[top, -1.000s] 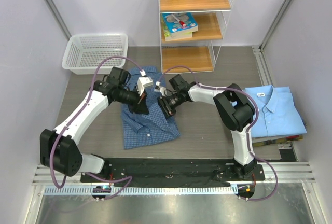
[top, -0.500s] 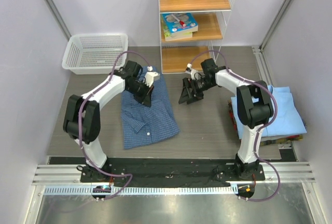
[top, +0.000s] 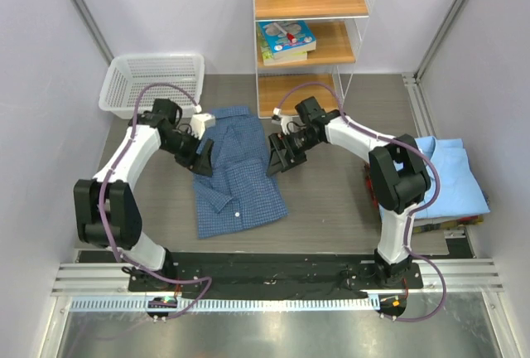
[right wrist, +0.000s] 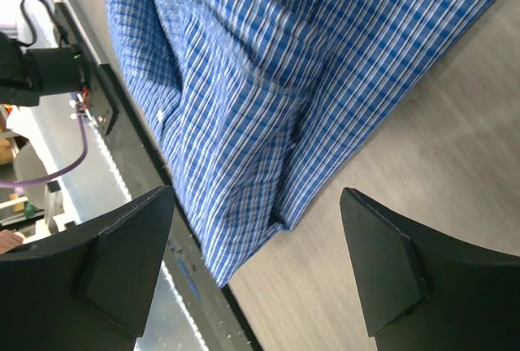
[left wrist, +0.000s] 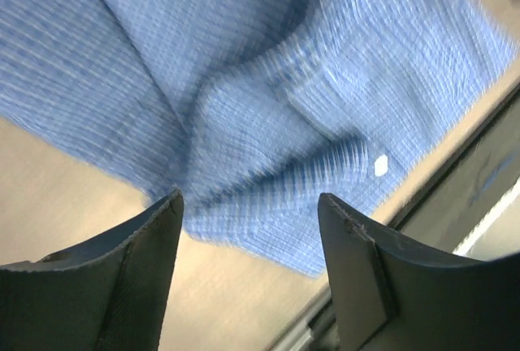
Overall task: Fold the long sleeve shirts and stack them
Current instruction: Fold the shirt
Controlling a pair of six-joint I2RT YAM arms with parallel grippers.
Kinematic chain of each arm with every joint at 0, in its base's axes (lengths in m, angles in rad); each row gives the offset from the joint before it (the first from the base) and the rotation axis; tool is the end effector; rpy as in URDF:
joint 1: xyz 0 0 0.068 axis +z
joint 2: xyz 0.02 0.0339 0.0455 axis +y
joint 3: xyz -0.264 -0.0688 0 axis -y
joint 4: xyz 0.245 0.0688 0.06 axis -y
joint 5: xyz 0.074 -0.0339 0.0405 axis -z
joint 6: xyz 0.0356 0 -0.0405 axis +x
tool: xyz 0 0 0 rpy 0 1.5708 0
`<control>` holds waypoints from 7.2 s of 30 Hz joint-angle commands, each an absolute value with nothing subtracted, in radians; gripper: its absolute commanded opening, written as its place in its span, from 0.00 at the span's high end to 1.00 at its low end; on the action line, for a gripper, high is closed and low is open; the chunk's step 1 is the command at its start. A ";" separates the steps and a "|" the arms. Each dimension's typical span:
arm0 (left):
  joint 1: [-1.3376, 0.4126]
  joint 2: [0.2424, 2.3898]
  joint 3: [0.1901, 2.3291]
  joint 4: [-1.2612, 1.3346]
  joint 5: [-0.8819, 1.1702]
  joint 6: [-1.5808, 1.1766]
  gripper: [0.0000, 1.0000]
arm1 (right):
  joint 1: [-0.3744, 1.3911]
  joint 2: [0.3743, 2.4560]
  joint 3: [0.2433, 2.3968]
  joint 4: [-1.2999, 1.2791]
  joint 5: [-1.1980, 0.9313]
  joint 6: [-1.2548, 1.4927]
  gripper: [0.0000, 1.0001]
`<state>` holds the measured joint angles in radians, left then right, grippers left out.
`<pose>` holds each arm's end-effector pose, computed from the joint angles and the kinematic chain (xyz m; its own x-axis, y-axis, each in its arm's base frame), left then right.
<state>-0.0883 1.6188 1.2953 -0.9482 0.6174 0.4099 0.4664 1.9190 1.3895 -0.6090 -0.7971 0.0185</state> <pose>0.3113 -0.0483 0.2577 -0.7767 0.3950 -0.4907 0.6011 0.6975 -0.3900 0.3398 0.1996 0.1999 -0.8217 -0.3992 -0.4069 -0.5668 0.4969 0.6572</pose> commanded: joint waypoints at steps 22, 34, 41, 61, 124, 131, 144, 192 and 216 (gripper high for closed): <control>0.066 1.531 1.108 -0.940 0.666 0.420 0.43 | 0.512 2.050 1.453 -0.563 -0.652 -0.037 0.58; 0.290 1.436 1.005 -0.836 0.862 0.069 0.59 | 0.653 1.928 1.729 -0.675 -0.401 -0.236 0.42; 0.291 1.461 1.015 -0.893 0.839 0.081 0.81 | 0.816 2.072 1.928 -0.672 -0.453 -0.219 0.58; 0.336 1.787 1.072 -0.985 0.897 0.020 0.67 | 0.956 2.149 1.890 -0.512 -0.489 -0.129 0.59; 0.390 1.528 0.752 -0.557 0.920 -0.583 0.44 | 1.163 2.069 1.335 -0.094 -0.279 -0.462 0.64; 0.357 1.565 0.739 -0.461 0.948 -0.653 0.43 | 1.163 2.074 1.342 -0.094 -0.293 -0.465 0.64; 0.304 1.644 0.779 -0.088 1.017 -0.946 0.92 | 1.163 2.089 1.359 -0.097 -0.305 -0.468 0.66; 0.129 1.477 0.986 -0.818 0.830 0.006 0.62 | 0.894 1.805 1.394 -0.449 -0.549 -0.270 0.65; 0.068 1.595 0.913 -0.297 0.992 -0.455 0.47 | 0.816 1.859 1.356 -0.419 -0.565 -0.229 0.66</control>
<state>0.0948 1.5970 0.8879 -0.5041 0.8970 -0.2829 0.8307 1.8679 1.3445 -0.4526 -0.5388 -0.2447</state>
